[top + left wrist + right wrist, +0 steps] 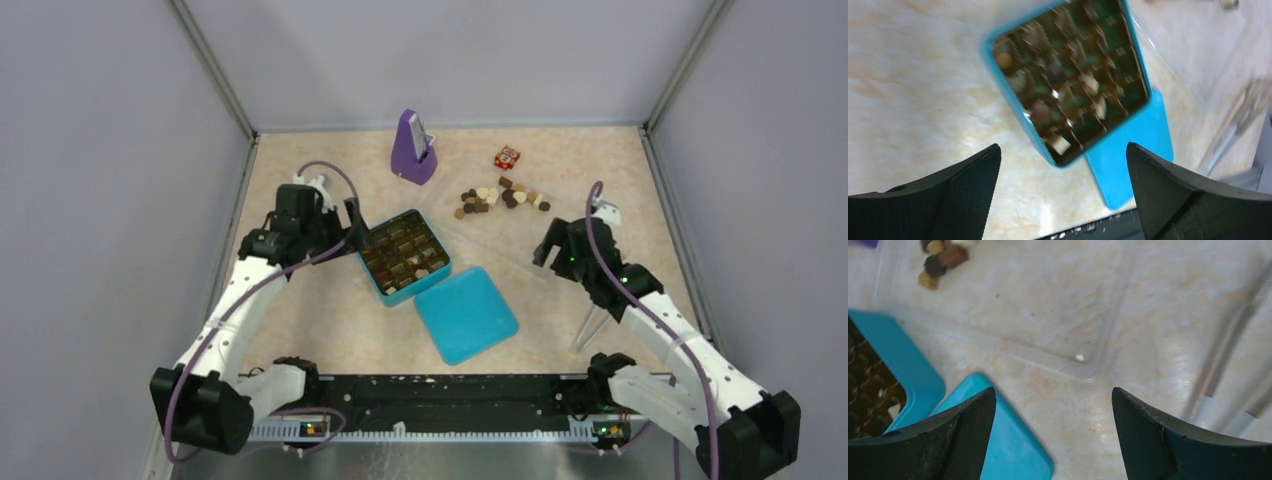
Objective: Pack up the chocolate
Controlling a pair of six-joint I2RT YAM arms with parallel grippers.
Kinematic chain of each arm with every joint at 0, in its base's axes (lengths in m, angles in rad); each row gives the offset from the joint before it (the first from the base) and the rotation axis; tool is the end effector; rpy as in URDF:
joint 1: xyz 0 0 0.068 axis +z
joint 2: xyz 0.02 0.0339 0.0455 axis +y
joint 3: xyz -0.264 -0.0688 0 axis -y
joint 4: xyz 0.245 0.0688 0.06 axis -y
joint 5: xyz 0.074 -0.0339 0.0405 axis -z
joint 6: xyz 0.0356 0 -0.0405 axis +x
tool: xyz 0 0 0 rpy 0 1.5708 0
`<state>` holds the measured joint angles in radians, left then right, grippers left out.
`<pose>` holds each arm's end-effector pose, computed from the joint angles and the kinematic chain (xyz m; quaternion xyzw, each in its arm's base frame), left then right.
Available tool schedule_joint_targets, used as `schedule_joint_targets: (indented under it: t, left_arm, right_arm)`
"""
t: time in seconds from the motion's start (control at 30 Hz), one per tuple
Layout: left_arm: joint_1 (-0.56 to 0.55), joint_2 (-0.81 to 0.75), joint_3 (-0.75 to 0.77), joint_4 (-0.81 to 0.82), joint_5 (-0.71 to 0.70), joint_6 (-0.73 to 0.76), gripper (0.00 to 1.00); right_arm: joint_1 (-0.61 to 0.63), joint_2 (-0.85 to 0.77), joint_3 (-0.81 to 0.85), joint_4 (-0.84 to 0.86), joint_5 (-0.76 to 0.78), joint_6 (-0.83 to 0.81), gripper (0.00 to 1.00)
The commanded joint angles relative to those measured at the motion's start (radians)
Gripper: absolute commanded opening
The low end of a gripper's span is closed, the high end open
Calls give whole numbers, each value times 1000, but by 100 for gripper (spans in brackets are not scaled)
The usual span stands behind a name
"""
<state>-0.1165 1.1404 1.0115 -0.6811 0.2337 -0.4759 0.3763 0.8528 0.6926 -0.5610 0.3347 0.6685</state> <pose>0.2329 -0.0356 0.3028 -0.1222 0.9151 -0.2112 0.3211 0.1704 0.0547 0.2614 0.1987 0.8788 0.0712 0.4279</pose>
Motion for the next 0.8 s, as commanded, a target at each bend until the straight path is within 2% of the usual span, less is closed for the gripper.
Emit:
schedule_joint_targets:
  t: [0.0, 0.17, 0.27, 0.53, 0.77]
  left_arm:
    - [-191, -107, -100, -24, 74, -17, 99]
    - [-343, -214, -271, -39, 212, -66, 99]
    - [-418, -231, -341, 5, 268, -110, 99]
    - [-581, -121, -427, 179, 202, -218, 99]
    - [-600, -10, -487, 393, 195, -283, 99]
  right_arm:
    - [143, 79, 42, 121, -159, -35, 83]
    - [174, 148, -43, 287, -367, 1, 84]
    - [175, 187, -88, 328, -421, 6, 84]
    - [175, 279, -152, 398, -496, 16, 85]
    - [174, 316, -199, 411, -500, 11, 85]
